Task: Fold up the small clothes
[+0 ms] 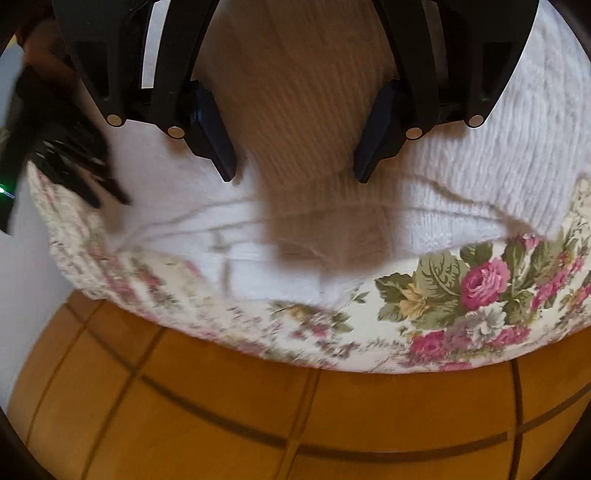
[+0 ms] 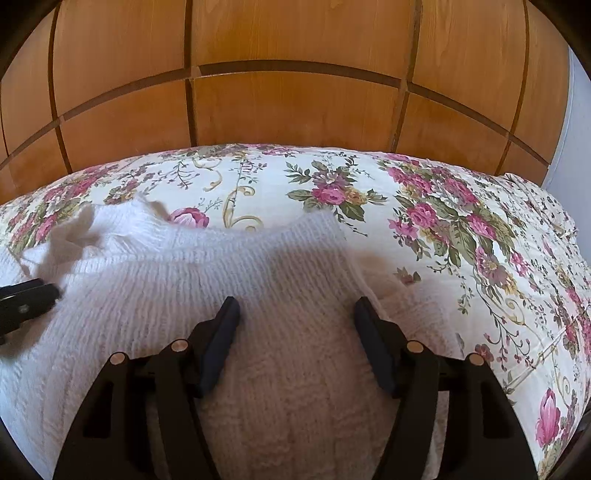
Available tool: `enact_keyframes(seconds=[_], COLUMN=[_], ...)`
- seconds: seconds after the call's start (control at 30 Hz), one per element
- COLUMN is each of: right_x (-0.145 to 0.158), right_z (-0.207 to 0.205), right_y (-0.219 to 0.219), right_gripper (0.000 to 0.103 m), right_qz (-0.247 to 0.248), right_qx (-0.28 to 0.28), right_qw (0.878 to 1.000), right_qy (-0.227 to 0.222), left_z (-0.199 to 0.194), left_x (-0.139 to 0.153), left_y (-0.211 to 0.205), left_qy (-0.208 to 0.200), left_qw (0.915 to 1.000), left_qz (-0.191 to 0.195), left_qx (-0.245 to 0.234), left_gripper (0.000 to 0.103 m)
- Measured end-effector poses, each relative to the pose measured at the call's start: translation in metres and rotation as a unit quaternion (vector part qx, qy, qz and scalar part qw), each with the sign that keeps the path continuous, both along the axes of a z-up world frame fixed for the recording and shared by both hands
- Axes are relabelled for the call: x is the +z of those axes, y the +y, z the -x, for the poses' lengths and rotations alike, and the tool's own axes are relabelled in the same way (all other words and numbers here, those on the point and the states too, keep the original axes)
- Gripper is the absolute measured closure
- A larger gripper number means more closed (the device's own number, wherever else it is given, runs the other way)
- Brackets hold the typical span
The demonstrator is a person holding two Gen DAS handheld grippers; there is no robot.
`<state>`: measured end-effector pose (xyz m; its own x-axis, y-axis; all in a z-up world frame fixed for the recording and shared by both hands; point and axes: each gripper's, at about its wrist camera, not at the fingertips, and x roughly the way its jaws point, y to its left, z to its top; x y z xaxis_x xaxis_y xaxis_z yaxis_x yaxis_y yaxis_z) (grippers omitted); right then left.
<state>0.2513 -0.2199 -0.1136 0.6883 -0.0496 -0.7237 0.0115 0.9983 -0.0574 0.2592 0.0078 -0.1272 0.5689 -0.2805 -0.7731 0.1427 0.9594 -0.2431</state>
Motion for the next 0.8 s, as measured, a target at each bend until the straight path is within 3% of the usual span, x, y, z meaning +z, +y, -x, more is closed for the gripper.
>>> enact_keyframes(seconds=[0.13, 0.23, 0.33, 0.43, 0.57, 0.67, 0.8], right_x=[-0.001, 0.0, 0.002, 0.004, 0.007, 0.018, 0.034], right_z=[-0.003, -0.001, 0.003, 0.007, 0.012, 0.03, 0.052], right_y=[-0.002, -0.002, -0.004, -0.003, 0.0, -0.001, 0.004], right_gripper=[0.036, 0.036, 0.034, 0.032, 0.028, 0.022, 0.027], right_qz=[-0.003, -0.005, -0.012, -0.013, -0.003, -0.012, -0.002], right_qx=[-0.004, -0.003, 0.0, -0.002, -0.004, -0.001, -0.013], right_qw=[1.0, 1.0, 1.0, 1.0, 0.999, 0.996, 0.995], right_qy=[0.004, -0.002, -0.012, -0.022, -0.037, -0.088, -0.097], left_z=[0.001, 0.01, 0.03, 0.058, 0.087, 0.105, 0.125], left_x=[-0.004, 0.0, 0.01, 0.022, 0.028, 0.031, 0.026], left_y=[-0.005, 0.004, 0.016, 0.03, 0.058, 0.087, 0.118], left_qy=[-0.011, -0.021, -0.041, -0.078, -0.1, -0.107, -0.114], left_qw=[0.9996, 0.9998, 0.9985, 0.9962, 0.9923, 0.9869, 0.9829], left_qz=[-0.028, 0.001, 0.037, 0.025, 0.01, 0.017, 0.033], left_qx=[-0.001, -0.005, -0.001, 0.029, 0.072, 0.12, 0.141], left_gripper=[0.037, 0.037, 0.024, 0.01, 0.01, 0.01, 0.01])
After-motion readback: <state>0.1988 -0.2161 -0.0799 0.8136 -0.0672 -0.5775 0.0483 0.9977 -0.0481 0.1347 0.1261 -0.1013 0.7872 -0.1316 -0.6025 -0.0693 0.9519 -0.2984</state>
